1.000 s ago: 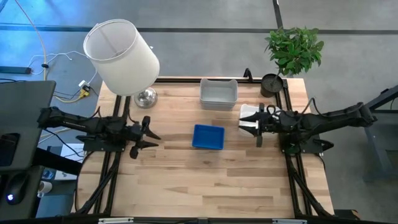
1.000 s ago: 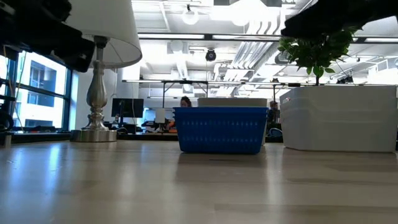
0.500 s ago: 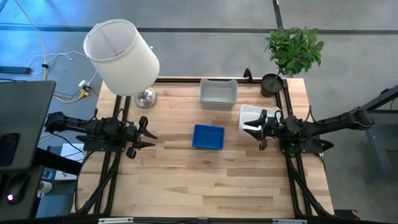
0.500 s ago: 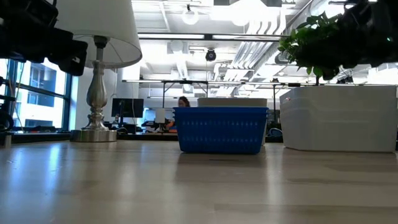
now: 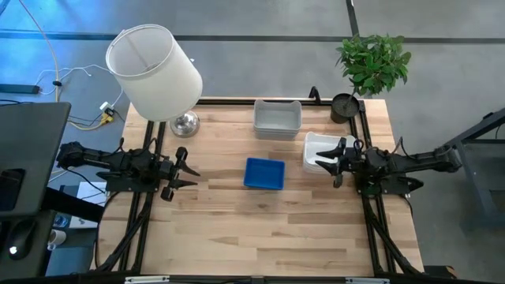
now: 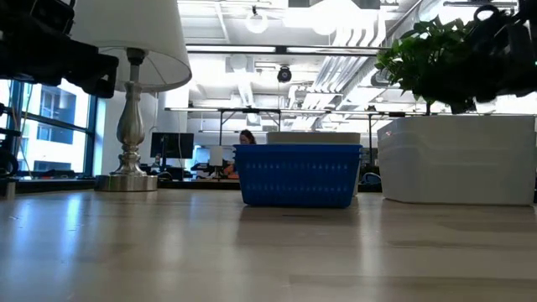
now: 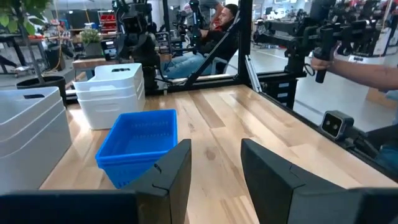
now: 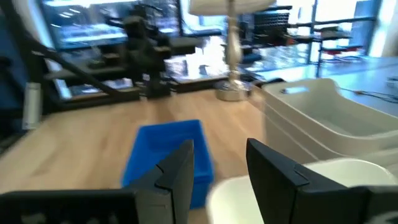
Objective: Stack baskets by color
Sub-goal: Return to Home Position
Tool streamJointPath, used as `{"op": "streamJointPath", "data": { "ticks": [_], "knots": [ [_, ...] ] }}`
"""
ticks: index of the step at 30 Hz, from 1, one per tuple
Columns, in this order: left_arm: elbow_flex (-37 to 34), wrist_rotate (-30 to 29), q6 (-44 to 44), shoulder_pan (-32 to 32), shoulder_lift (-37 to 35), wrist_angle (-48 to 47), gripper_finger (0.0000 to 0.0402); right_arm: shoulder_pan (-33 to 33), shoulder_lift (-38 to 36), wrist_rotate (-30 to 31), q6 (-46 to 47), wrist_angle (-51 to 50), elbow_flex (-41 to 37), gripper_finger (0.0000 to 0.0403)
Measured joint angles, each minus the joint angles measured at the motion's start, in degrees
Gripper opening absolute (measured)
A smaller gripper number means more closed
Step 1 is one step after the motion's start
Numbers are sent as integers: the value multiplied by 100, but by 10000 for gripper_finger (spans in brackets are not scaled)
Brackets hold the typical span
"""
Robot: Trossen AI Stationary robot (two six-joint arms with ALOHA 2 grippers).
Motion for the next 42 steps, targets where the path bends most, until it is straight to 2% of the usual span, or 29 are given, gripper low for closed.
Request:
{"op": "streamJointPath", "data": {
  "ticks": [3,42],
  "knots": [
    [4,1,-82,0,0,2,127,3,-193,-265,28,-6,0,135],
    [7,1,-83,0,0,5,127,2,-297,-171,108,-18,-2,135]
  ]
}}
